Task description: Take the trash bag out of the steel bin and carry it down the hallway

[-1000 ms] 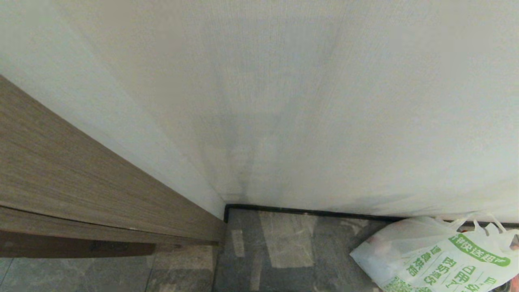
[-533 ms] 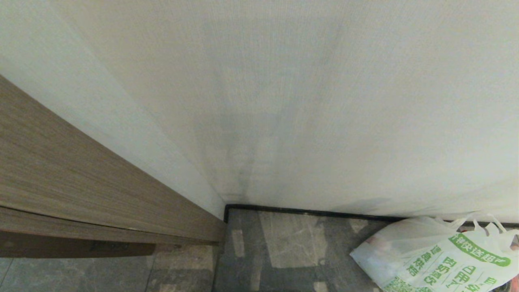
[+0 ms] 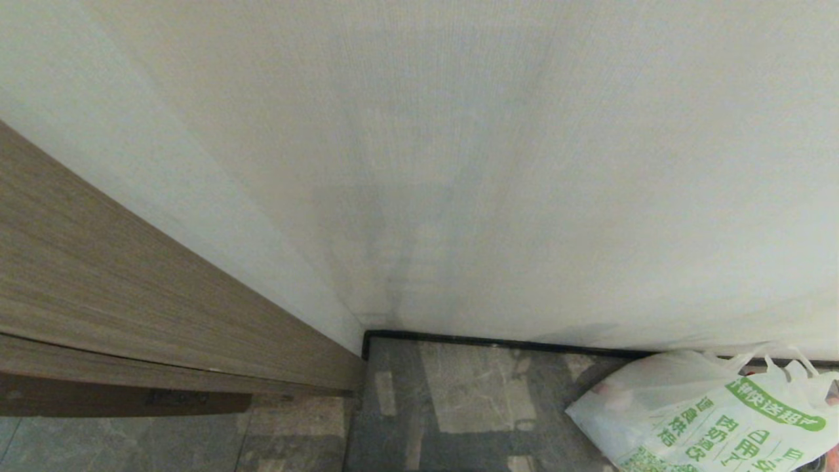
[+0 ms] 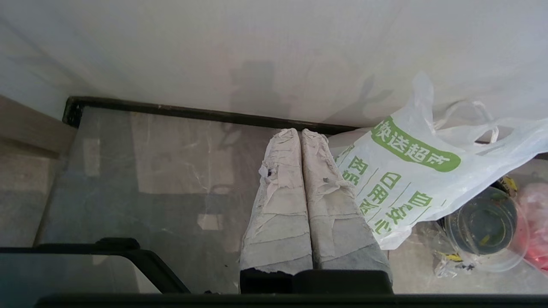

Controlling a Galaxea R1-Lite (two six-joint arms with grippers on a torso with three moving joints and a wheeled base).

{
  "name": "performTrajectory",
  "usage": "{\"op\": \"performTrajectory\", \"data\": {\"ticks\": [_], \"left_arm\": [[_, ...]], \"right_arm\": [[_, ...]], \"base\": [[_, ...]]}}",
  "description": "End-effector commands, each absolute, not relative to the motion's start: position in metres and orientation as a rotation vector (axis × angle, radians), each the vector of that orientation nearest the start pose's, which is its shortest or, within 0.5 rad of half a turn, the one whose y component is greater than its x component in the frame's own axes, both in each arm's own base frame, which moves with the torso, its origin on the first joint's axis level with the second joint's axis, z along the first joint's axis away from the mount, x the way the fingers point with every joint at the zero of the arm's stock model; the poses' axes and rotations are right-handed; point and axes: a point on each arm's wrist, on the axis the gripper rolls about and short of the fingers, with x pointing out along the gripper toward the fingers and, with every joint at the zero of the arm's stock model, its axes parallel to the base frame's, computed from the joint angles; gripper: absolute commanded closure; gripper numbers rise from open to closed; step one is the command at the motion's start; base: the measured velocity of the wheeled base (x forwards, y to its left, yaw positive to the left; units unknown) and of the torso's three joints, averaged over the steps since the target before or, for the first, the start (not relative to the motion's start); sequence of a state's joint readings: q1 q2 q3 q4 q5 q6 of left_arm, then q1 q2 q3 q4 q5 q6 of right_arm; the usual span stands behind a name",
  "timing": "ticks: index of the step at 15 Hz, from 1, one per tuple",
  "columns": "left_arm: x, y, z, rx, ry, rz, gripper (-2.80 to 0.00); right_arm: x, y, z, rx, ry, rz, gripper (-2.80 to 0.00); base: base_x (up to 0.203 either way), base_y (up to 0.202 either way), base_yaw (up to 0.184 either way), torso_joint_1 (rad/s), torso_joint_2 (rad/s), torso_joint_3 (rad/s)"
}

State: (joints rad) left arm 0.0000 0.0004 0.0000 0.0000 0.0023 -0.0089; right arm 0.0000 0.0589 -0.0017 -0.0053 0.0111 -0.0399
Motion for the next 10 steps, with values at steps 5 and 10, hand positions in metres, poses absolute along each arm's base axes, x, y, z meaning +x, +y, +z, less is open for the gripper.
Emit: {"op": "performTrajectory", "data": {"ticks": [5,10], "left_arm": [[-0.0228,0.0000,0.0750,-0.009,0.000,0.004,0.00],[-0.0229,0.0001,0.0753,-0.002,-0.004,0.003,0.00]], "right_arm": [[-0.0183,0.0002,0.0772,-0.030,0.054,0.010,0.00],[-0.0183,0.0002,0.0772,-0.032,0.054,0.010,0.00]], "base": [[0.000,0.000,0.000,0.000,0.00,0.000],[0.000,0.000,0.000,0.001,0.00,0.041]]}}
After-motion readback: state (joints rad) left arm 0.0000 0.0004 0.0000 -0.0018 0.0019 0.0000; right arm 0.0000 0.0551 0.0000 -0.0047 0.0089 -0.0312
